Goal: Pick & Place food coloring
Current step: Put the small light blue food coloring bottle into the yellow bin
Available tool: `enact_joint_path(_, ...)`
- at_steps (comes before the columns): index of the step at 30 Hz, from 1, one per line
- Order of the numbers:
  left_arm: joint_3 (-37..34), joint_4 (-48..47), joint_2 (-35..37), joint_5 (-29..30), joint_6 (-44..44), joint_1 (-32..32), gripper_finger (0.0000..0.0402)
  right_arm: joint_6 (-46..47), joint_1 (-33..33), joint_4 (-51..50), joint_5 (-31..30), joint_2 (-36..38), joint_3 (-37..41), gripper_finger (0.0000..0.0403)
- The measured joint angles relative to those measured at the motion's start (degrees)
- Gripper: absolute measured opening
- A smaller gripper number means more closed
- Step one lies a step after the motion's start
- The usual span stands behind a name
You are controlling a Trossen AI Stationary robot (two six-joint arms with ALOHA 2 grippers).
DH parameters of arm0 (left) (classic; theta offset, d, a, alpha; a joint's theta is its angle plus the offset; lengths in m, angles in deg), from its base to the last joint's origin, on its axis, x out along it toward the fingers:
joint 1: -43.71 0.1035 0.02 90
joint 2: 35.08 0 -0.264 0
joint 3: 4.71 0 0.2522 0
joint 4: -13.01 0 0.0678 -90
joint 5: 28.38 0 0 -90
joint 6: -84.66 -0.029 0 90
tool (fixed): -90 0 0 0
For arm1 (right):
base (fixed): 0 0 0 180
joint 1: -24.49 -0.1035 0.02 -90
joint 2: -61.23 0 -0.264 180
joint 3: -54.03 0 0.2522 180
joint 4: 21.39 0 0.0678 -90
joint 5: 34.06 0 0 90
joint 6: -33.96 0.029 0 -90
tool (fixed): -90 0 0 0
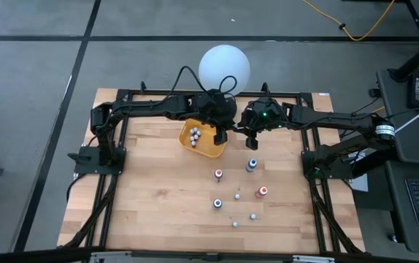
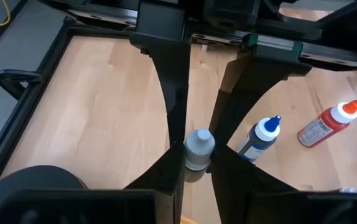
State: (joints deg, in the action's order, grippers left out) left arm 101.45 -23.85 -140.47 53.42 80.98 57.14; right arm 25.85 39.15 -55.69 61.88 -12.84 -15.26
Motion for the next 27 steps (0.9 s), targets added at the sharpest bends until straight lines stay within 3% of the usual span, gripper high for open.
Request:
enact_joint_path(5,-0.1,0.9,0.3,-0.2,0.2,-0.2,0.0059,-1.4,0.0,0.2,2.3,0.1,0.0,0.0101)
enact_joint_path(14,-0.1,0.4,2.2,1.5,0.8,0.0,0.0059,-1.5,0.0,-0.4,3.0,0.9,0.0,0.0193)
enact_joint_path(22,-0.4,-12.6,10.0,10.2,-0.1,-1.2,0.0059,-5.3,0.5,-9.2,-7.1,9.8,1.1,0.0208)
enact_joint_path(27,-12.2,-11.9,16.4,10.0,3.0,-4.1,0.0059,-2.6,3.0,-3.6,-7.5,19.6,8.1,0.0209)
